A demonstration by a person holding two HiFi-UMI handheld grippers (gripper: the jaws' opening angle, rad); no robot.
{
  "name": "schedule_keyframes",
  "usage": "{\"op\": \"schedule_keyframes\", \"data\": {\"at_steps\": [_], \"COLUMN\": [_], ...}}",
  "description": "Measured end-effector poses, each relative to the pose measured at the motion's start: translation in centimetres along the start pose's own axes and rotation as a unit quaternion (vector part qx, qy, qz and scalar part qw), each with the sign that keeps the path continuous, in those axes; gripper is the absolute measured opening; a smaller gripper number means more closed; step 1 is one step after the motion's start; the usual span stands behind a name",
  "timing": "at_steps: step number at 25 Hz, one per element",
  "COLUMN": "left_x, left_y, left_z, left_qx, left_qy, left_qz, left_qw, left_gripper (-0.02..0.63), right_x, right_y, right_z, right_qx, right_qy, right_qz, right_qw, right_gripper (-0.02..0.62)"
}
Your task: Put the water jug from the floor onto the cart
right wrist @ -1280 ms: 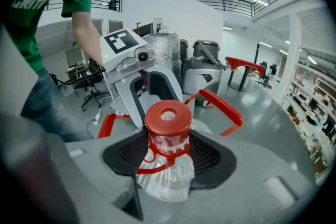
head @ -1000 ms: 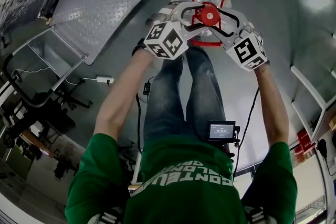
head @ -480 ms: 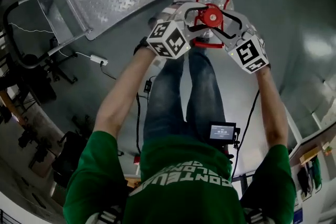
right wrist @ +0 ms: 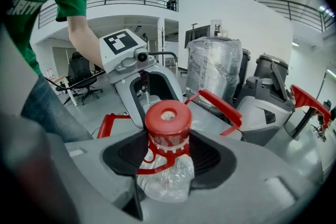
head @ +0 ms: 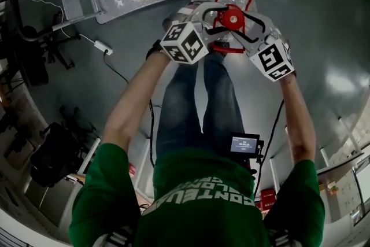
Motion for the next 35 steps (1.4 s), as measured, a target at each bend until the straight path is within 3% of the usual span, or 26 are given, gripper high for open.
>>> {"op": "schedule_keyframes", "data": {"at_steps": [4, 16, 35], "left_x": [0.4, 4.5, 9.8], "left_y": [0.1, -0.4, 3.1], "left_z": [0.0, 1.7, 6.1], "left_qx": [0.014, 0.038, 0.023], "left_qy": [-0.016, -0.063, -0.067], "left_qz": [0.014, 0.025, 0.024], "left_qw": [0.9997, 0.9970, 0.9972], "left_gripper": [0.268, 0.270, 0.275], "right_x": [-0.6, -2.9, -4.2], "right_y": [0.2, -4.4, -10.3], "right_z": [-0.2, -0.6, -5.4], "right_qx": [0.011, -0.032, -0.038], "right_qy": [-0.014, -0.060, -0.085], "right_qz": [0.013, 0.064, 0.075], "right_qw": [1.000, 0.996, 0.993], "right_gripper": [0.230, 0.230, 0.230]}}
Point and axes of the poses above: the fingertips, and each gripper's own axes: z backward along the fingers, x to its left, y out of its underside, the point moved 3 cm from there along z, backward along the fingers, and after that the axes turned 13 degrees about -z, right-handed, at the moved point
